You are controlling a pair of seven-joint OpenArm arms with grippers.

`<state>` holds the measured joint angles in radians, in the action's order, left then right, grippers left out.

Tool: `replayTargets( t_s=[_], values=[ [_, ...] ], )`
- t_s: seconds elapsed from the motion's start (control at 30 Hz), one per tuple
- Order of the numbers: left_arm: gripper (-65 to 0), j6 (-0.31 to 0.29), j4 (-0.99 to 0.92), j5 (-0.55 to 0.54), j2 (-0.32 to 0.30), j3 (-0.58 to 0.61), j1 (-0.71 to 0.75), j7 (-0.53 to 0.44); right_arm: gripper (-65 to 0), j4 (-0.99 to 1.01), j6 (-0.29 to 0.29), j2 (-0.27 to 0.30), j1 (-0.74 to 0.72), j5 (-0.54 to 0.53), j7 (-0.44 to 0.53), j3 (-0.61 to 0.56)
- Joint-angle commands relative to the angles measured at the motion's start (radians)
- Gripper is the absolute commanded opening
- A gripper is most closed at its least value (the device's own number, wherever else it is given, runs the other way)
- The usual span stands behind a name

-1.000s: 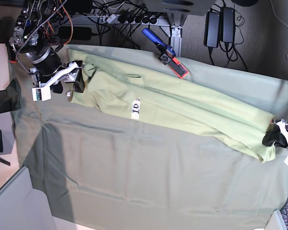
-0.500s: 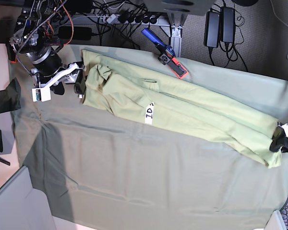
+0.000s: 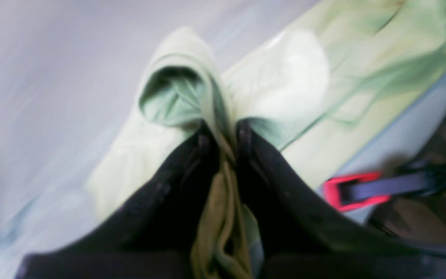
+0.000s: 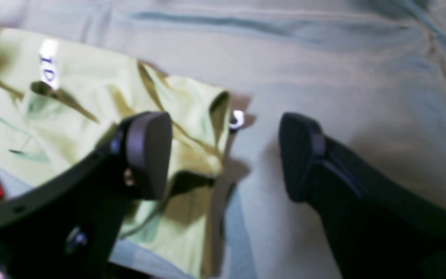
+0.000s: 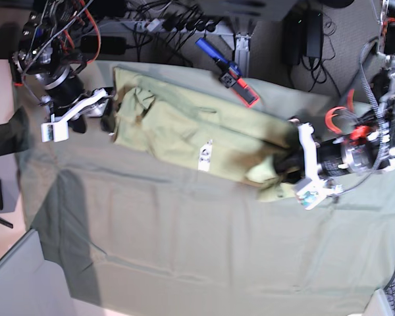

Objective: Fold the T-shirt properly
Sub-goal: 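Grasp the strip's end with left gripper and fold it toward the right gripper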

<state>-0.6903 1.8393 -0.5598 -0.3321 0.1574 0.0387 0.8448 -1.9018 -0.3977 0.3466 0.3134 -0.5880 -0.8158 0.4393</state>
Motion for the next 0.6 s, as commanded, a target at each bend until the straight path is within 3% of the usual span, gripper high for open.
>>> replayTargets(
  t_s=[0.0,0.2,0.4,0.43,0.57],
  values=[
    [-65.0,-0.008,0.016,0.006,0.011,0.01,-0.014,-0.018,-21.8,-0.016,-0.048,0.014,-0.005,-0.014,0.022,0.009],
    [-65.0,-0.008,-0.006,0.115,0.117,0.047,-0.014,-0.018,-21.8,-0.016,-0.048,0.015,-0.005,-0.014,0.023,0.009],
    [-65.0,-0.008,-0.053,0.112,0.136,0.047,-0.014,-0.036,-21.8,-0.016,-0.048,0.019,-0.005,-0.014,0.023,0.009],
    [-61.4,-0.008,-0.054,0.112,0.135,0.047,-0.014,-0.042,-21.8,-0.016,-0.048,0.019,-0.005,-0.014,0.023,0.009],
    [-29.6,0.026,-0.054,0.091,0.136,0.047,-0.013,-0.042,-21.8,-0.016,-0.048,0.019,-0.005,-0.014,0.027,0.009]
  ],
)
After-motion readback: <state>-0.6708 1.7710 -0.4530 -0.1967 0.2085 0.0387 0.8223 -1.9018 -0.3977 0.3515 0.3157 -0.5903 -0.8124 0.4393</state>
